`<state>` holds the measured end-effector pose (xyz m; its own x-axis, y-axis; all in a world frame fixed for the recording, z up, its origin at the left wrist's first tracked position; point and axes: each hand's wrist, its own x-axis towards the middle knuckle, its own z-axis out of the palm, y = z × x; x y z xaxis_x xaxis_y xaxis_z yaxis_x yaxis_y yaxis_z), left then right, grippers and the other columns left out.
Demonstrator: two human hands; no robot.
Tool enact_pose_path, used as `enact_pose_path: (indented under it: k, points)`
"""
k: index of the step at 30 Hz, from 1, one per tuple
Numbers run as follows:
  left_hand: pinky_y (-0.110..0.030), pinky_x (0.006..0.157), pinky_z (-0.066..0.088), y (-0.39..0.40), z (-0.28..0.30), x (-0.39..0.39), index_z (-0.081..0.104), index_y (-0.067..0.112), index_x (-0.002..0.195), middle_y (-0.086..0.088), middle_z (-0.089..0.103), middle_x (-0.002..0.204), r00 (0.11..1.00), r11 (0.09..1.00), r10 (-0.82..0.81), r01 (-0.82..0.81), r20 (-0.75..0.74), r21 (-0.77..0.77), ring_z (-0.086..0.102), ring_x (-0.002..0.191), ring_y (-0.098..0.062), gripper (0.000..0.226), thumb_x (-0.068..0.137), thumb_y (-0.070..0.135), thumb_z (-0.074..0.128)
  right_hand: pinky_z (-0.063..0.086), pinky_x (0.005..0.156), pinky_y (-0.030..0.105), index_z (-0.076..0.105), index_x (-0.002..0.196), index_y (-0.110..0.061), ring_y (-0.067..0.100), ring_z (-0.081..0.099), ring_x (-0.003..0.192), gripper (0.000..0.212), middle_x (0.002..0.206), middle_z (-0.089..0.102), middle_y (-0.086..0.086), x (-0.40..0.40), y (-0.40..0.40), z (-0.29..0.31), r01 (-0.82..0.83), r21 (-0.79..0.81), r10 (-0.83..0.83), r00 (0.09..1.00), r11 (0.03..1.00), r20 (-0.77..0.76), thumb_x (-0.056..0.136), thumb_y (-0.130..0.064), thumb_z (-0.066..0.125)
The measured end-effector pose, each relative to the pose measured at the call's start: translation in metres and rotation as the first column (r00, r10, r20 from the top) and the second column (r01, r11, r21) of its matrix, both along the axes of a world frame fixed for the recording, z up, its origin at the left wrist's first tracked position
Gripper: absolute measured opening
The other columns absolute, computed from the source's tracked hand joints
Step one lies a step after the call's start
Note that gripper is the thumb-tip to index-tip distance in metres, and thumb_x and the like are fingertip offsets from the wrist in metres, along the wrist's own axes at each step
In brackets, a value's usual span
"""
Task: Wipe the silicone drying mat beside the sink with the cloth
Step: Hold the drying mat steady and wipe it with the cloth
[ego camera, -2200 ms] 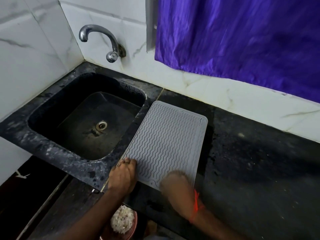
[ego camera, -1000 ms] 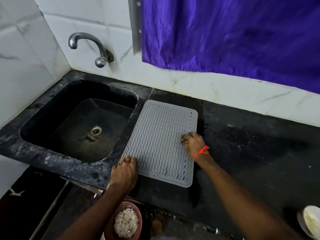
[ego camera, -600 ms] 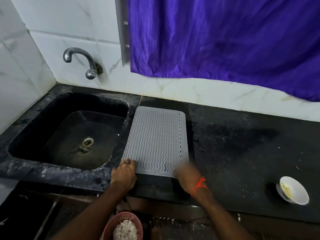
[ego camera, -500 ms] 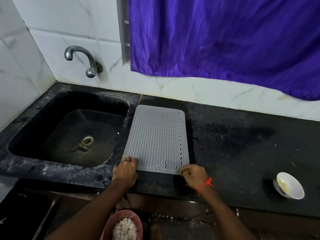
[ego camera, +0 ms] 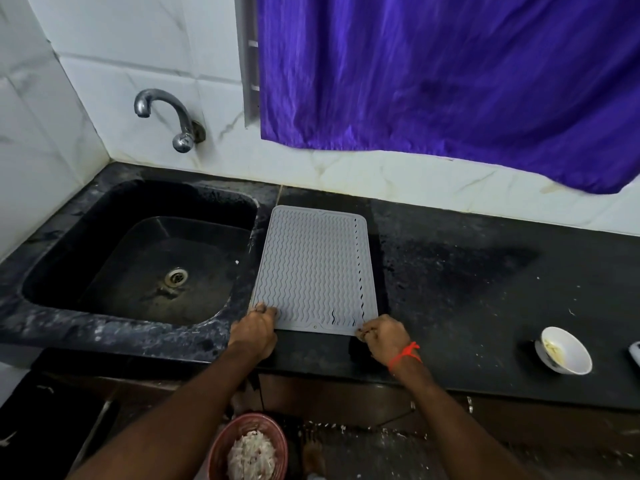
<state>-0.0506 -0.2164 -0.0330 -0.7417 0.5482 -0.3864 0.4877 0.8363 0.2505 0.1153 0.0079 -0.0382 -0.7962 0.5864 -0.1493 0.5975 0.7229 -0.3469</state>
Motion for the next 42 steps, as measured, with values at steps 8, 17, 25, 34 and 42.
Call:
enact_pose_path:
  k: [8, 17, 25, 34, 42]
  points:
    - [-0.047, 0.105, 0.038, 0.000, -0.002, -0.004, 0.040, 0.014, 0.136, -0.015, 0.058, 0.134, 0.998, 0.998, 0.046, -0.044, -0.039, 0.052, 0.057, 0.121, -0.035, 0.045, 0.091, 0.012, 0.044, 0.044, 0.102, 0.025, 0.073, 0.111, -0.017, 0.019, 0.061, 0.109, 0.026, 0.115, 0.067, 0.005, -0.010, -0.021, -0.001, -0.074, -0.156, 0.051, 0.988, 0.985, -0.145, 0.088, -0.015, 0.061]
    - [-0.045, 0.098, 0.046, -0.006, -0.004, -0.025, 0.010, 0.024, 0.157, -0.024, 0.063, 0.126, 0.878, 0.782, 0.369, -0.471, 0.306, 0.408, 0.061, 0.112, -0.041, 0.062, 0.103, 0.025, 0.041, 0.040, 0.107, 0.035, 0.061, 0.127, -0.019, 0.028, 0.054, 0.117, 0.044, 0.125, 0.058, 0.007, -0.114, -0.088, 0.007, -0.549, -0.104, 0.543, 0.836, 0.829, -0.083, 0.085, -0.009, 0.050]
    - [-0.064, 0.115, 0.004, 0.008, 0.007, -0.009, -0.021, 0.039, 0.152, -0.012, 0.022, 0.162, 0.902, 0.893, 0.320, -0.389, 0.291, 0.225, 0.036, 0.142, -0.032, 0.067, 0.102, 0.044, 0.023, 0.030, 0.112, 0.036, 0.058, 0.127, -0.003, 0.034, 0.045, 0.125, 0.047, 0.136, 0.051, 0.014, -0.137, -0.084, -0.019, -0.786, 0.111, 0.781, 0.618, 0.609, 0.087, 0.081, -0.010, 0.056]
    - [-0.072, 0.112, 0.004, 0.007, -0.010, -0.001, -0.024, 0.033, 0.152, -0.006, 0.006, 0.167, 0.975, 0.976, 0.187, -0.198, 0.120, 0.089, 0.038, 0.142, -0.026, 0.069, 0.101, 0.044, 0.022, 0.041, 0.104, 0.033, 0.050, 0.135, -0.033, 0.024, 0.047, 0.121, 0.046, 0.141, 0.048, -0.008, -0.063, 0.011, -0.014, -0.831, 0.122, 0.824, 0.555, 0.542, 0.117, 0.091, -0.024, 0.056]
    - [-0.066, 0.114, 0.017, 0.020, -0.004, -0.003, -0.001, 0.021, 0.158, -0.012, 0.020, 0.163, 0.989, 0.989, 0.129, -0.134, -0.072, -0.068, 0.056, 0.125, -0.031, 0.073, 0.100, 0.035, 0.041, 0.040, 0.096, 0.030, 0.075, 0.096, -0.026, 0.012, 0.064, 0.099, 0.019, 0.105, 0.068, -0.006, -0.036, 0.085, 0.024, -0.720, 0.076, 0.708, 0.693, 0.690, 0.132, 0.086, -0.016, 0.062]
